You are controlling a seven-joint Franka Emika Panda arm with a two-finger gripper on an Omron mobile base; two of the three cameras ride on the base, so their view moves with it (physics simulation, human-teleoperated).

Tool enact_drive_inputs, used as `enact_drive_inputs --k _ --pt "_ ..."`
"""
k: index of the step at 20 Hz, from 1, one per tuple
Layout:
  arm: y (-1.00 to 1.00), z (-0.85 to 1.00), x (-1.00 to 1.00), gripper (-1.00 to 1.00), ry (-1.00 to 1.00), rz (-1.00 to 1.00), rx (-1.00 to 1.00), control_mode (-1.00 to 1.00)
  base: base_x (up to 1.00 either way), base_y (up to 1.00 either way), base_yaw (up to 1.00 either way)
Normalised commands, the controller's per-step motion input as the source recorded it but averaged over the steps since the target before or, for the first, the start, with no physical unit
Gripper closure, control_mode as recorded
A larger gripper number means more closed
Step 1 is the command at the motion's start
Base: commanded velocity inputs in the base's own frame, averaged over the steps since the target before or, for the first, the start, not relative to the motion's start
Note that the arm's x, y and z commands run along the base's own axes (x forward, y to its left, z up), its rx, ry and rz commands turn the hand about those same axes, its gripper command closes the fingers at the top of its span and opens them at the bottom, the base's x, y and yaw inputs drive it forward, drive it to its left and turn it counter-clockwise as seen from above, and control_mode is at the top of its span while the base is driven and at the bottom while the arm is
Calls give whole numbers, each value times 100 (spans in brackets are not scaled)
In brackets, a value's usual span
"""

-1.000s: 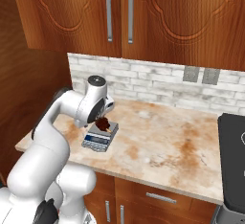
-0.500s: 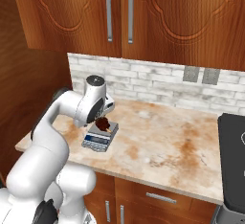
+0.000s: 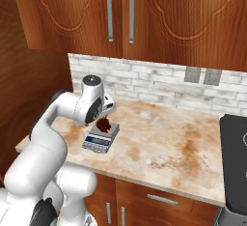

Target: Take the steak from the fridge and place it on the digital scale on the counter by the fridge. Wait a few seconds for a reading, then move it to the plate on the dining counter.

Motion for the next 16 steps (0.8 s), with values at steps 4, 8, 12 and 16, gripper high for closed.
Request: enact_drive_inputs --k 4,8,12,16 --pt "5 -3 4 -100 0 -18 -5 -100 0 0 0" --pt "6 -4 0 -100 0 -13 -2 -100 0 0 0" --pt "4 -4 0 -100 0 -6 0 -100 0 0 0" --pt "3 -1 0 -100 0 -1 0 -100 0 0 0"
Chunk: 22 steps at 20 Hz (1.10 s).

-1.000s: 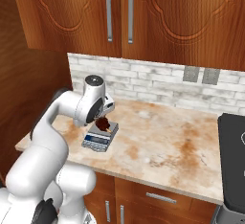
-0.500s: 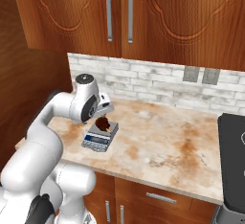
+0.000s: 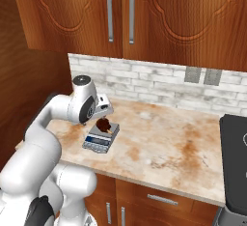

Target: Take the steak from the fridge and place it on the digital scale on the counter by the fridge. Wait a few seconds for a reading, then move it to the plate on the dining counter.

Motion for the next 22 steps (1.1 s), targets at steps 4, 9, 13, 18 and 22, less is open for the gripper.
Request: enact_drive_inputs --k 4,9,13,18,22 --pt "1 -2 1 -100 0 0 0 -100 0 0 0" --pt "0 -2 2 -100 0 0 0 -100 0 0 0" --pt "0 -4 8 -100 0 0 0 -100 0 0 0" --pt "0 -2 5 -100 0 0 0 -100 0 0 0" --pt "0 -1 7 -100 0 0 0 -100 0 0 0"
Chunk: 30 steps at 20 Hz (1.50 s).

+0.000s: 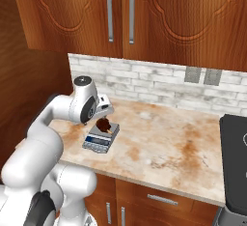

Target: Take the steak from the fridge and place it on the digital scale on the counter by the fridge. Wait a few seconds for a reading, then move it to the plate on the dining counter.

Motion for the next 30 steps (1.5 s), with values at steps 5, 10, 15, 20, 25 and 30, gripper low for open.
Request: enact_drive_inputs --k 5,10,15,20,25,30 --pt "0 0 7 -100 0 0 0 -100 0 0 0" --pt "0 -1 4 -100 0 0 0 -100 0 0 0" --pt "0 0 0 -100 0 0 0 -100 0 0 0" --pt "0 0 0 -100 0 0 0 -100 0 0 0" --pt "0 0 0 -100 0 0 0 -100 0 0 0" --pt "0 0 0 -100 0 0 0 -100 0 0 0"
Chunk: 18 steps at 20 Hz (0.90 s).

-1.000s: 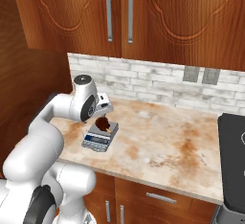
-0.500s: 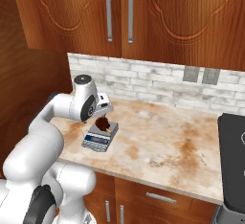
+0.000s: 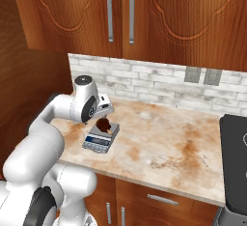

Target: Take the steak from the fridge and place it on the digital scale on the counter by the fridge. Wait a few seconds for a reading, then move it to the plate on the dining counter.

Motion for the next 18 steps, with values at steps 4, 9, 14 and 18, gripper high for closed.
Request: enact_drive_inputs --k 4,9,14,18 --pt "0 0 0 -100 0 0 0 -100 0 0 0" --pt "0 0 0 -100 0 0 0 -100 0 0 0" --pt "0 0 0 -100 0 0 0 -100 0 0 0" --pt "0 0 0 -100 0 0 0 -100 0 0 0"
